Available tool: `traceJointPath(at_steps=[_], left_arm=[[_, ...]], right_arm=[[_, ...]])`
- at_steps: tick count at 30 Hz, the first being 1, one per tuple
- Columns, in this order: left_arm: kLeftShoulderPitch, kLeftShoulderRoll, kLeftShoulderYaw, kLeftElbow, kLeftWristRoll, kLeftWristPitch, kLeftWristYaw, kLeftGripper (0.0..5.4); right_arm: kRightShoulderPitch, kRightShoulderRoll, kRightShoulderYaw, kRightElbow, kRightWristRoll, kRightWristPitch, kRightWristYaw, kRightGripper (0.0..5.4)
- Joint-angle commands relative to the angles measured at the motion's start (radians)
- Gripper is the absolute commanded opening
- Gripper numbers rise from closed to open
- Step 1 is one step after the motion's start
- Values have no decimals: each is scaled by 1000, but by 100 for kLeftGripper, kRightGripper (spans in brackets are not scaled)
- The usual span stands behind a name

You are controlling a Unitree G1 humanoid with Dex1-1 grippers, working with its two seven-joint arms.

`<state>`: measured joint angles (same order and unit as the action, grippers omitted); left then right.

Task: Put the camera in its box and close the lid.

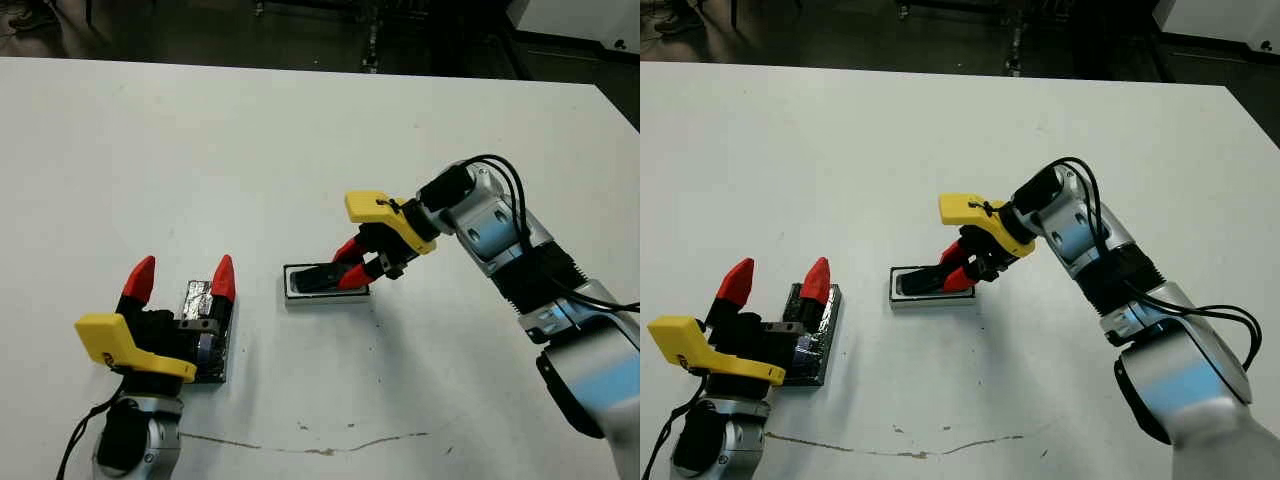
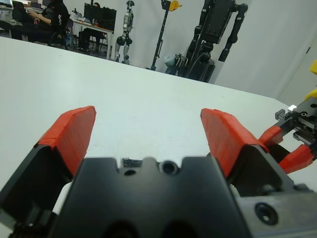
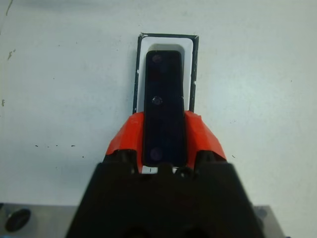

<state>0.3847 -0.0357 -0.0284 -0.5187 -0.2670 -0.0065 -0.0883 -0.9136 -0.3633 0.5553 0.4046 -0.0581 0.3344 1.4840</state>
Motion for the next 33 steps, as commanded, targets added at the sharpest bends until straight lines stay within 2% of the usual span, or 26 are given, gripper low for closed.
traceJointPath(at_steps=[1,9,15,33], left_arm=[[7,-3,-5,12,2,-1,1,540],[7,-11,-7,13,11,-6,9,540],[14,-8,-7,7,15,-1,10,540],[18,-13,-9,19,14,-14,15,540]], right_arm=[[-4,-8,14,-24,-9,7,14,165],[-7,14,29,-41,-17,68,10,165],[-1,34,47,-56,-24,57,5,165],[-4,76,99,-81,-37,139,-12,165]])
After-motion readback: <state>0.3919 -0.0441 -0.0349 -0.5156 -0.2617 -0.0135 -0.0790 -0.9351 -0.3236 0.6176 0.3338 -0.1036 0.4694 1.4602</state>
